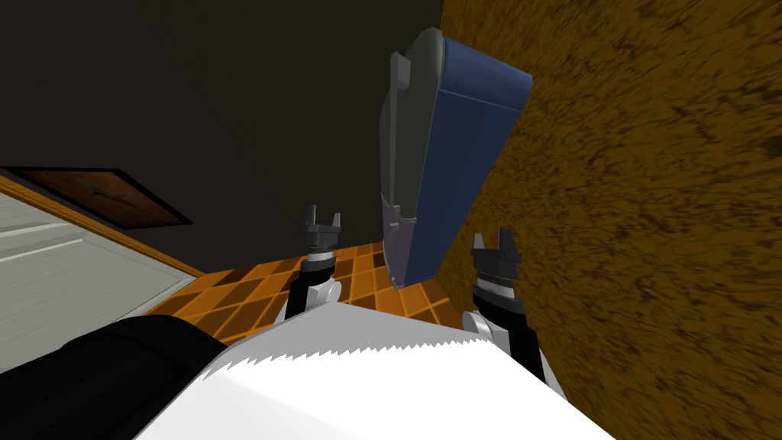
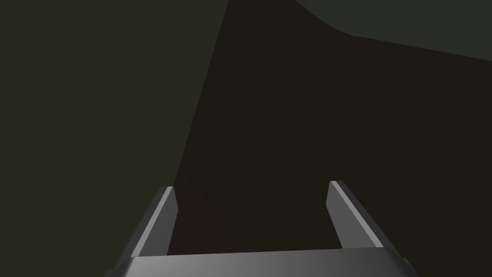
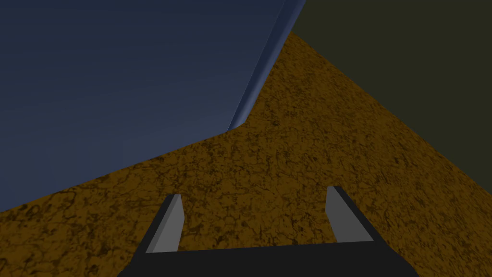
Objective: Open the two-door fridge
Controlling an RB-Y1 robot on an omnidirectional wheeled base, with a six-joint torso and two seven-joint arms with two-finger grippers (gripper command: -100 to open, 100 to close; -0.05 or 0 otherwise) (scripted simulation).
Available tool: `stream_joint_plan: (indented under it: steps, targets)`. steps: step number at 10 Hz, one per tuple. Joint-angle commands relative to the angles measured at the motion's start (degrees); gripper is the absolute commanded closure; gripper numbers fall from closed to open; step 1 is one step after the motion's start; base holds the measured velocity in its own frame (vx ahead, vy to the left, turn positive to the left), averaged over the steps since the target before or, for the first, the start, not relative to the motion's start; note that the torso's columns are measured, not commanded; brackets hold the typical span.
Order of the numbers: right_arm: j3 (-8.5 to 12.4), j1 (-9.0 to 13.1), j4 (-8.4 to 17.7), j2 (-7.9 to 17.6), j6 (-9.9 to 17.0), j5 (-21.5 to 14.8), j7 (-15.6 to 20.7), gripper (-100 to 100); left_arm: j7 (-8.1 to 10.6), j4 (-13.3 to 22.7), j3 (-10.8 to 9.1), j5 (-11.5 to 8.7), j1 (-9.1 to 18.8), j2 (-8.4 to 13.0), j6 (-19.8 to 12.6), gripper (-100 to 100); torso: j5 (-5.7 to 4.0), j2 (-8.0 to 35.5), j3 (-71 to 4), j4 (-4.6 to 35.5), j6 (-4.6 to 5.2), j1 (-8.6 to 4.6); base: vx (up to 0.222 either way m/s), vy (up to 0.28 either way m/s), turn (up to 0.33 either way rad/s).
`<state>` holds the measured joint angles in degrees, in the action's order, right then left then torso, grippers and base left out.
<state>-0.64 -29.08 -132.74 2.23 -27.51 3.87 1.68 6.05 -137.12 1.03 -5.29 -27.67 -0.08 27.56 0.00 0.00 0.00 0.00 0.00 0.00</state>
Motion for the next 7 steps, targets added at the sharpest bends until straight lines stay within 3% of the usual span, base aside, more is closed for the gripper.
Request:
stream_joint_plan:
  steps: [1, 7]
  targets:
    - [0.00, 0.00, 0.00, 0.00, 0.00, 0.00, 0.00, 0, 0.00, 0.00, 0.00, 0.00, 0.00, 0.00, 0.00, 0, 0.00, 2.32, -4.67, 2.35, 0.00, 0.00, 0.000, 0.000, 0.000]
    - [0.00, 0.00, -0.02, 0.00, -0.01, 0.00, 0.00, 0, 0.00, -0.01, 0.00, 0.00, 0.00, 0.00, 0.00, 0, 0.00, 26.93, -53.81, 26.91, 0.00, 0.00, 0.000, 0.000, 0.000]
